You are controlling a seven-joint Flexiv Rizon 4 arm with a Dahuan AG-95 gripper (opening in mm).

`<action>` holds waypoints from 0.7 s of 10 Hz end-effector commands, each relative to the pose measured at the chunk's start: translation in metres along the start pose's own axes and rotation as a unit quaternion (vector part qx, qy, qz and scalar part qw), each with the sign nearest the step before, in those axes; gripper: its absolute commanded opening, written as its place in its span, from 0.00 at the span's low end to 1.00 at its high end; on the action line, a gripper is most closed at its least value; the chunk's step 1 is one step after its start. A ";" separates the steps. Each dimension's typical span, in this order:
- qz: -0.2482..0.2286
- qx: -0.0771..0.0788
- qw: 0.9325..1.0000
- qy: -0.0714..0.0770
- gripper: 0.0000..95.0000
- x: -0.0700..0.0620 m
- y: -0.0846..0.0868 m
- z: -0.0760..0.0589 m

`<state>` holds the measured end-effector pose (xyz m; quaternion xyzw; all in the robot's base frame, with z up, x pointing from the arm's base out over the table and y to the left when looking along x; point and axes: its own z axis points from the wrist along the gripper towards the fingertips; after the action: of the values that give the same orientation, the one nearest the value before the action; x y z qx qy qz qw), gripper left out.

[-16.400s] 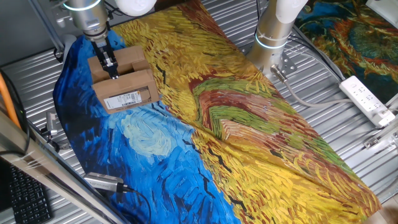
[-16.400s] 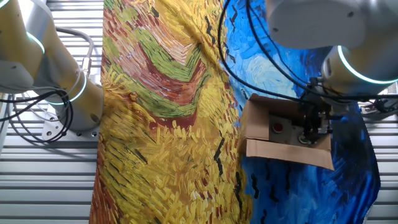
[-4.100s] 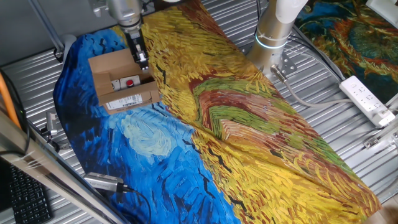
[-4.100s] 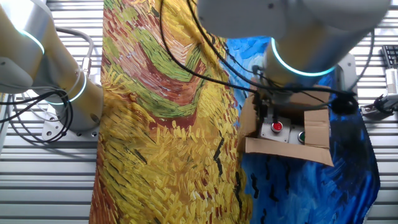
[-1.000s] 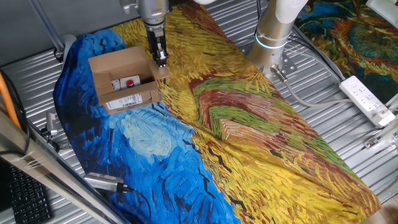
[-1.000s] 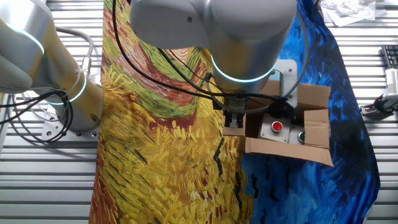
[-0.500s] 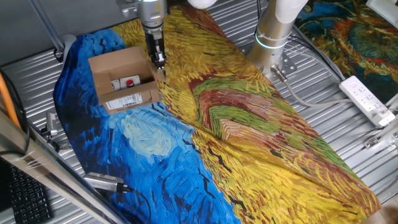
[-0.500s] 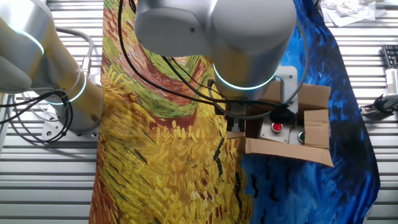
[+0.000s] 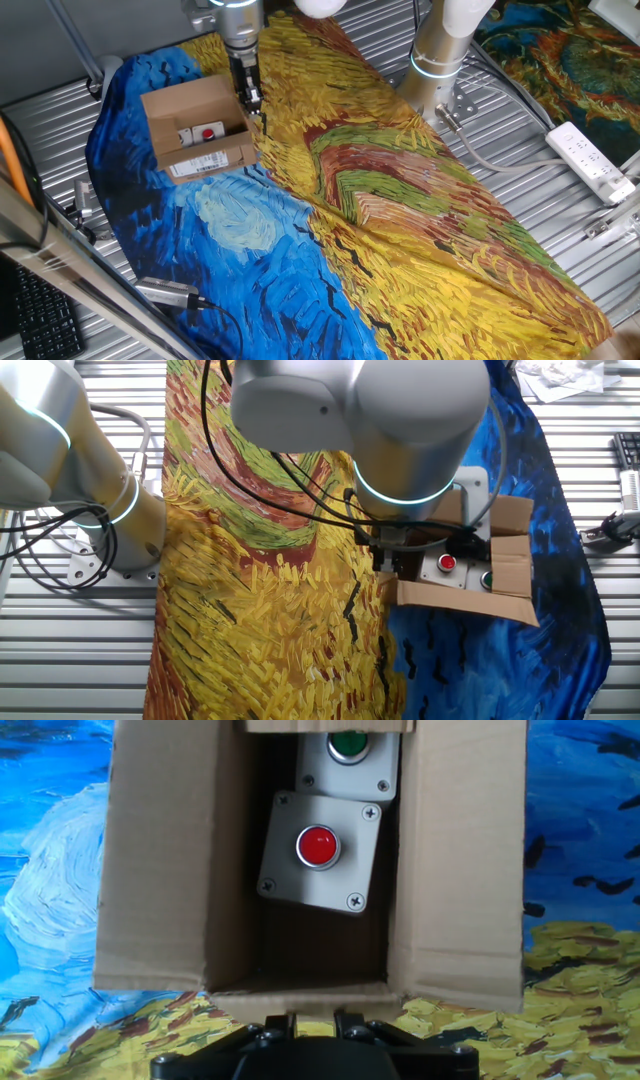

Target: Open a box

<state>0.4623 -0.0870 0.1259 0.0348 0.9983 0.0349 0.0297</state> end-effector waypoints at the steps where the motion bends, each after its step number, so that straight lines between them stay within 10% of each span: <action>1: 0.000 0.000 1.000 -0.002 0.20 -0.001 0.000 0.002; 7: 0.001 0.000 1.000 -0.003 0.20 -0.002 0.001 0.003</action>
<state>0.4654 -0.0860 0.1230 0.0359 0.9982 0.0348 0.0336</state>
